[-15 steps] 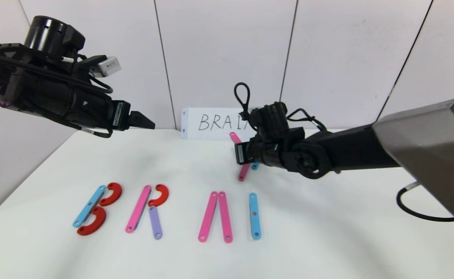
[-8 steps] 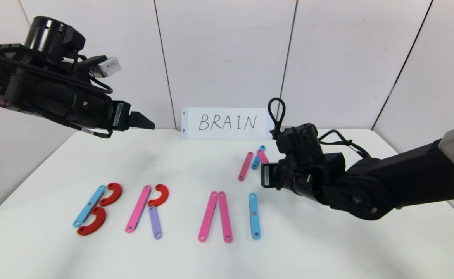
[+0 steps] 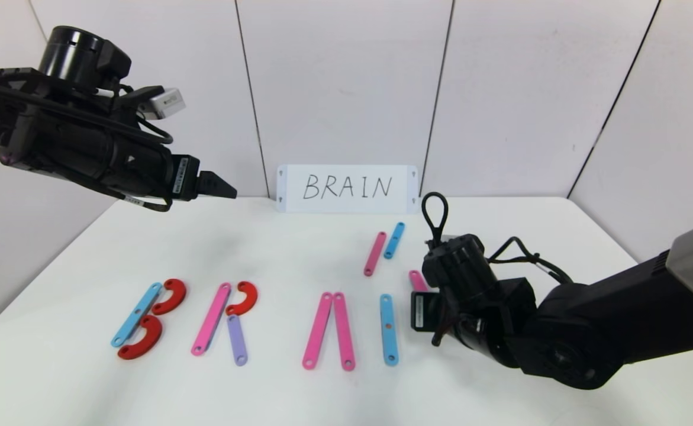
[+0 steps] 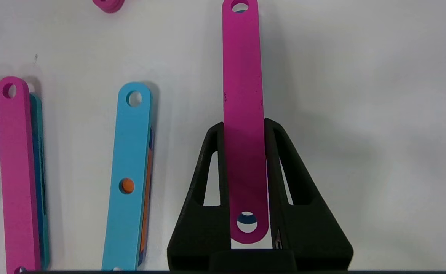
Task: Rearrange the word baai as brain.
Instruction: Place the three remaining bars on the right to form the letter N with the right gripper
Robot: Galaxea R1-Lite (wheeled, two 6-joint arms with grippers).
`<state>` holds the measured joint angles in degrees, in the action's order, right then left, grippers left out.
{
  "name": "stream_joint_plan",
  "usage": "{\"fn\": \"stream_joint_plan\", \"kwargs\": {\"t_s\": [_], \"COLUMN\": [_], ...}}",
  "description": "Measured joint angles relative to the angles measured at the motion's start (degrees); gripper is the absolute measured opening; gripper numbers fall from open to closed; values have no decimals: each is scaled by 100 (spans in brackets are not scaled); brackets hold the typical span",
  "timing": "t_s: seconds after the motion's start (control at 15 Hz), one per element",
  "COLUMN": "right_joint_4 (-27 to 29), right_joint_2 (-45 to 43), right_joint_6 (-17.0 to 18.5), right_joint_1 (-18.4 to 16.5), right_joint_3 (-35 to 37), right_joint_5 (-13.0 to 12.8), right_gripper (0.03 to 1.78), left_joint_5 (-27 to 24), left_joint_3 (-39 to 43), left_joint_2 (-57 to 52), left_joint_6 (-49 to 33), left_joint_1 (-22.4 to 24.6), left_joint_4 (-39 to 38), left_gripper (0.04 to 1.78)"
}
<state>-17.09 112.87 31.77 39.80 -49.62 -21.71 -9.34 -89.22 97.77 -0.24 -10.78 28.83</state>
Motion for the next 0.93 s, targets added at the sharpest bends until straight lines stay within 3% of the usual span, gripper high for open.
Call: {"fn": "stream_joint_plan", "kwargs": {"t_s": [0.2, 0.67, 0.93], "right_joint_4": [1, 6, 9], "right_joint_2": [-69, -135, -152], "right_joint_6": [146, 304, 295], "right_joint_1": [107, 93, 85], "right_joint_3": [221, 373, 391], "right_joint_5": [-218, -254, -224], "right_gripper": [30, 30, 53], "left_joint_5": [-2, 0, -2], "left_joint_3": [2, 9, 11], "left_joint_2": [9, 22, 22], "left_joint_6": [0, 2, 2], "left_joint_1": [-2, -2, -5], "left_joint_4": [0, 9, 9], "left_gripper": [174, 174, 174]}}
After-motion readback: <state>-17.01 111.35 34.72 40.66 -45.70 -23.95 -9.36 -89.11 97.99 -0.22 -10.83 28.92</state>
